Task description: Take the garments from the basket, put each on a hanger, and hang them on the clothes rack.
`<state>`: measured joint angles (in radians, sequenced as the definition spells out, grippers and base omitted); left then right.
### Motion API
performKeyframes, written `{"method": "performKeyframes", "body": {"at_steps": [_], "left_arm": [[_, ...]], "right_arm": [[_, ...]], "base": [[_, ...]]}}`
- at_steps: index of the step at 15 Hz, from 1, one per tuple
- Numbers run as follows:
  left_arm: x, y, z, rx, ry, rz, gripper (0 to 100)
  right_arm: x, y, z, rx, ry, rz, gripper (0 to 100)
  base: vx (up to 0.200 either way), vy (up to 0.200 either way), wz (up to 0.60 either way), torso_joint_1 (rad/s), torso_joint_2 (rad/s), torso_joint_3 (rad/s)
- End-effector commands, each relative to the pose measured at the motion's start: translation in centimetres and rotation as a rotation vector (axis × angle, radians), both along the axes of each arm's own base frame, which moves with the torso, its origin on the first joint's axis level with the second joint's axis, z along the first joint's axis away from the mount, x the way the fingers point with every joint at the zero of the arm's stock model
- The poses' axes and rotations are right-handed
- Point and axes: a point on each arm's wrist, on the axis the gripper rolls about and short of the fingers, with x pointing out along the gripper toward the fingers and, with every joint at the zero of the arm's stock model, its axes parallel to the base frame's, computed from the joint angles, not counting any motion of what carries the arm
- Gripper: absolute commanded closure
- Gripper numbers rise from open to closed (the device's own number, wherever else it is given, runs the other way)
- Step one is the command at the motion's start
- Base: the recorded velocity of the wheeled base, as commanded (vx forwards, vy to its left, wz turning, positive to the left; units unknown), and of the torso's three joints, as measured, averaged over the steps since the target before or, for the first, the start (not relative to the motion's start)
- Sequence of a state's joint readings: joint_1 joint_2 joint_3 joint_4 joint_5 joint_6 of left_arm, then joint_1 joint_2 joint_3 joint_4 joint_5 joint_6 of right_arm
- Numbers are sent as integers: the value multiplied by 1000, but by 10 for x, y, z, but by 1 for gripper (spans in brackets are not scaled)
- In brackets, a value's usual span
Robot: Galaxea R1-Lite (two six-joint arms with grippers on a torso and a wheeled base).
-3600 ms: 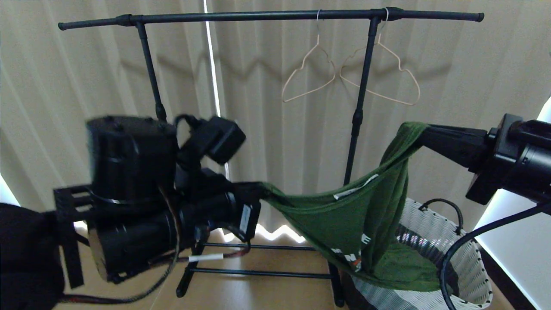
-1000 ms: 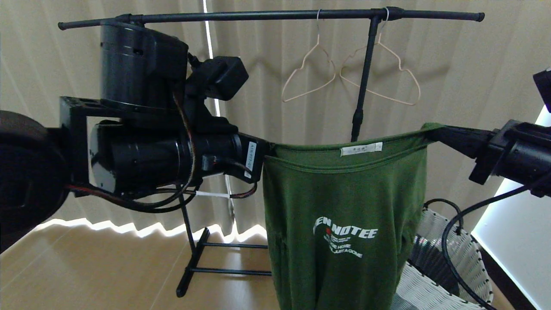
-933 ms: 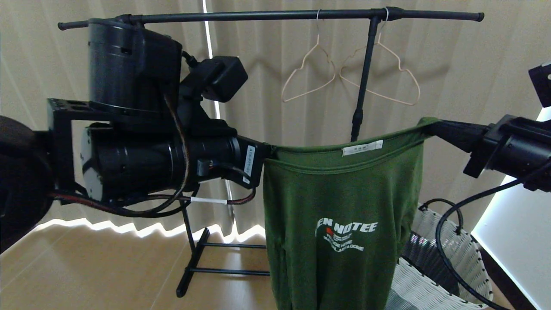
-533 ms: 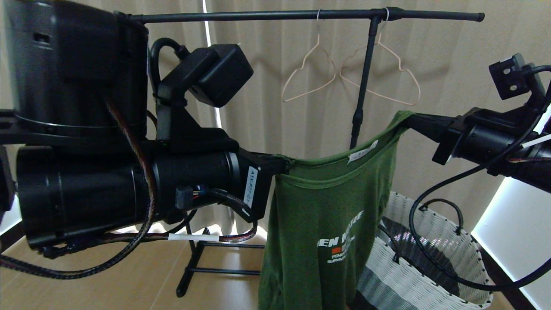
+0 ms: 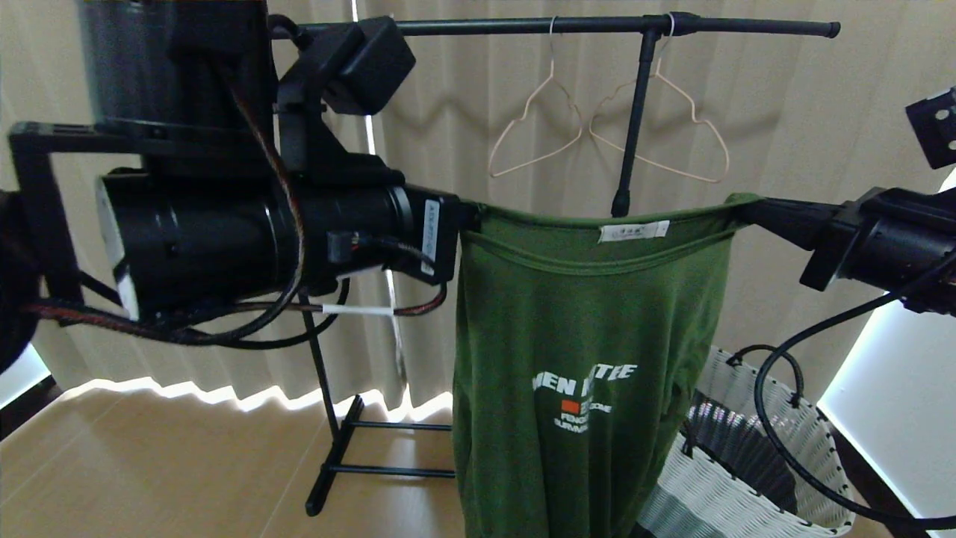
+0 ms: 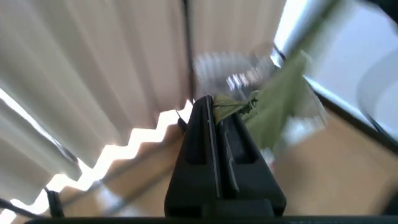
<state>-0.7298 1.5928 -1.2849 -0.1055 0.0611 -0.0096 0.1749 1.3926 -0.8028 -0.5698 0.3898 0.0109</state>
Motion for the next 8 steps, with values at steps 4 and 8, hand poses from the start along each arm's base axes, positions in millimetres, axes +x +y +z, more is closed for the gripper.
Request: {"method": "performKeyframes", "body": {"at_steps": [4, 8], "left_arm": [[31, -13, -19, 22, 9, 102, 100], [26, -10, -9, -13, -35, 100, 100]], "right_arm": [[-35, -5, -4, 1, -3, 12, 100], [-31, -5, 5, 8, -40, 12, 100]], "base": [[0, 0, 0, 0, 0, 0], [0, 0, 0, 0, 0, 0]]}}
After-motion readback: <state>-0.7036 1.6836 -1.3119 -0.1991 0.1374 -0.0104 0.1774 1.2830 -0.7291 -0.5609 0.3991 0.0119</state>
